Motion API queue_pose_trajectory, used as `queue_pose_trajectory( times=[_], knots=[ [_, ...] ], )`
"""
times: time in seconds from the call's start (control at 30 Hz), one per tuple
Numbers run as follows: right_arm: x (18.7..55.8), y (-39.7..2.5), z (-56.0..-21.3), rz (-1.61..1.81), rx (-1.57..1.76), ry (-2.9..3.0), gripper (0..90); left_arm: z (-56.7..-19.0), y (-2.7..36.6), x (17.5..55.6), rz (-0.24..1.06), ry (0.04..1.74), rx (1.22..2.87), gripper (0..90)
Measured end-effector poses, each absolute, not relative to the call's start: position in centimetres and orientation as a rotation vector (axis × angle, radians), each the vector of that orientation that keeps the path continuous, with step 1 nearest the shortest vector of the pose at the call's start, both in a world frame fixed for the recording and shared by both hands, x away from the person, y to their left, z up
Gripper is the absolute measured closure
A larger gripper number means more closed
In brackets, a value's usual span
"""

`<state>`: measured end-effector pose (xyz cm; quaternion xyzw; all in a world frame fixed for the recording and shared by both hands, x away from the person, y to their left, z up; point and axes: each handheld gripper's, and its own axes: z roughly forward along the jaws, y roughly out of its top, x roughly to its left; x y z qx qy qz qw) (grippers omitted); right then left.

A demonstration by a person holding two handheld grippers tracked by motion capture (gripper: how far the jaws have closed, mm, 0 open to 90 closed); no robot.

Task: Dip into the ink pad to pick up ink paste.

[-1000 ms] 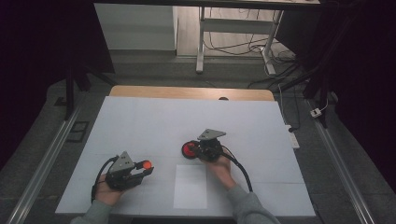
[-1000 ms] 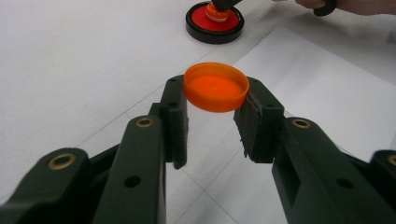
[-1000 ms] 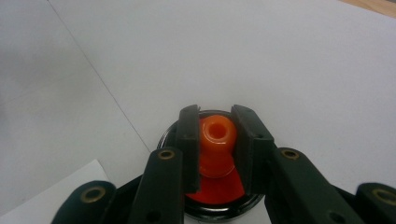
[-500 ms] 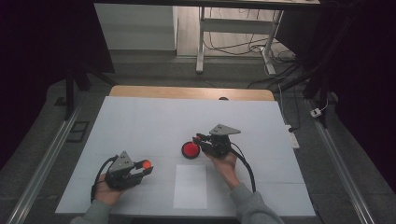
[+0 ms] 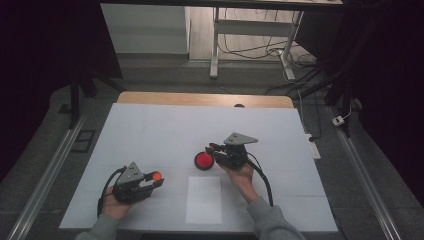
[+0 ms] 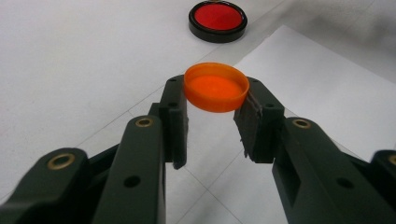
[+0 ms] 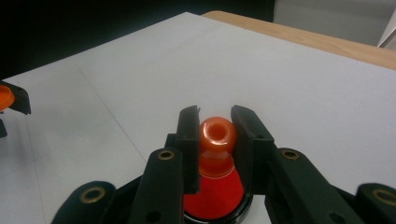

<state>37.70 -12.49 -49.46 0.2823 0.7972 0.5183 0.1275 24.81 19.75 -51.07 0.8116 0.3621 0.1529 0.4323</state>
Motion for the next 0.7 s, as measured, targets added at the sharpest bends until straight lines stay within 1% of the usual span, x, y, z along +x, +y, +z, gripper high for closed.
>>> queue_pose_trajectory(
  times=[0.7],
  knots=[
    [38.1,-11.0,-51.6,1.372,0.789,2.422,72.7,-51.2,19.7,24.8,0.375,0.903,2.031,64.5]
  ],
)
